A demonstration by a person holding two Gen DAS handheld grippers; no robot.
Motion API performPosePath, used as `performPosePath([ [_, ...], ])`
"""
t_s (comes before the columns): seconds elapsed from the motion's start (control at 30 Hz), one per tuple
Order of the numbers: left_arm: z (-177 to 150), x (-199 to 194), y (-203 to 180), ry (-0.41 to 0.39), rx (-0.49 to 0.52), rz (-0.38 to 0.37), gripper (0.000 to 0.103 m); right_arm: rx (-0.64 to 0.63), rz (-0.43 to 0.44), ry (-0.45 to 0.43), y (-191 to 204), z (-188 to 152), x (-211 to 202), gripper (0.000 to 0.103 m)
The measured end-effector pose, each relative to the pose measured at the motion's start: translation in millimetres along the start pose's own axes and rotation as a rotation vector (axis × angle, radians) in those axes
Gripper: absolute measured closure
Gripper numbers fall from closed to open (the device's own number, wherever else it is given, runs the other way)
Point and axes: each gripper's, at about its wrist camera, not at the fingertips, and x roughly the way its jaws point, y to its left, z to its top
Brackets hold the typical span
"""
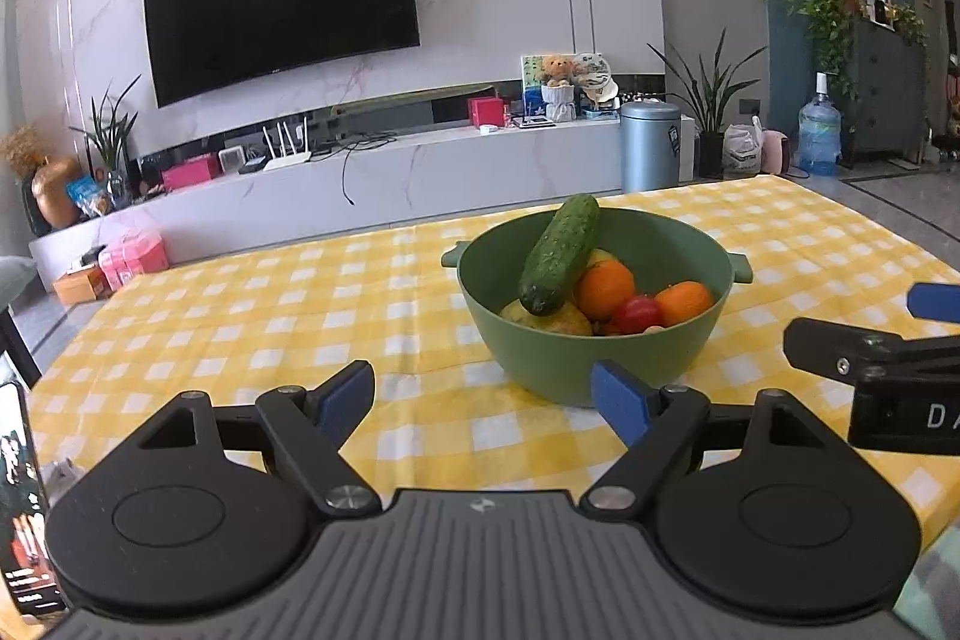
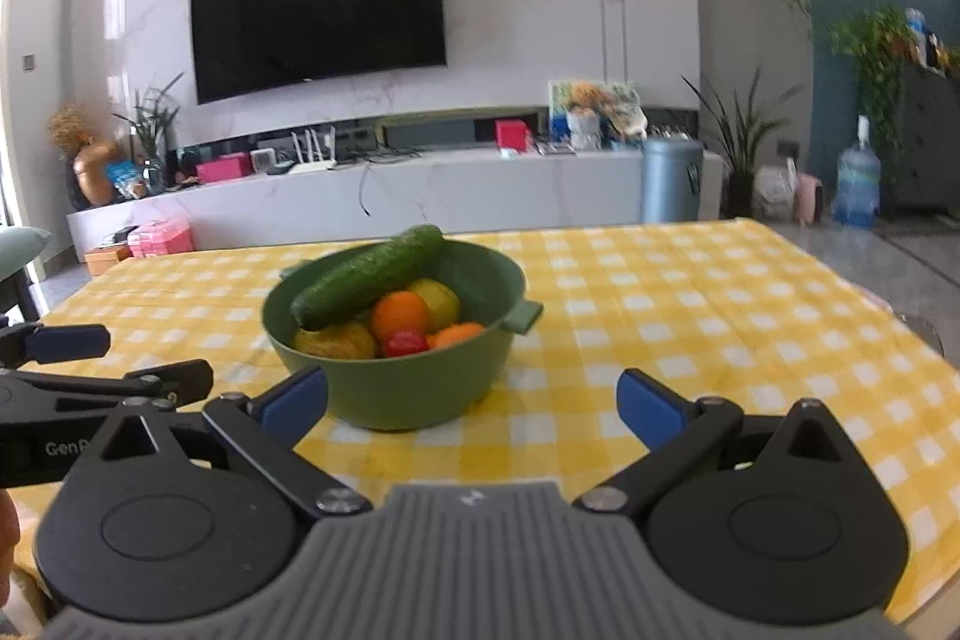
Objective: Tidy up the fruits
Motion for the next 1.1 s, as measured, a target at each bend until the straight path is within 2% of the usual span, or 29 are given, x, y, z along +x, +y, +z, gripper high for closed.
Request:
performPosePath([
  [0.17, -5.5, 17.2, 1.2, 0.064, -0.011, 0.023, 0.007, -0.032, -0.021, 0.025, 6.8, -1.5, 11.5, 0.004],
  [0.53, -9.5, 25.3, 9.1, 0.152, -0.044, 0.005, 0.007, -0.03, -0.016, 0.066, 7.5, -3.1, 23.8, 0.004],
  [0.7, -10.0, 24.3, 7.8, 0.162, -0.04, 0.004, 0.007, -0.03, -0.027, 0.111, 8.1, -4.3, 29.0, 0.004],
  [1.1, -10.0, 22.4, 7.9, 0.164, -0.038, 0.002, 0.007, -0.027, -0.023, 0.112, 8.5, -5.0, 28.4, 0.004],
])
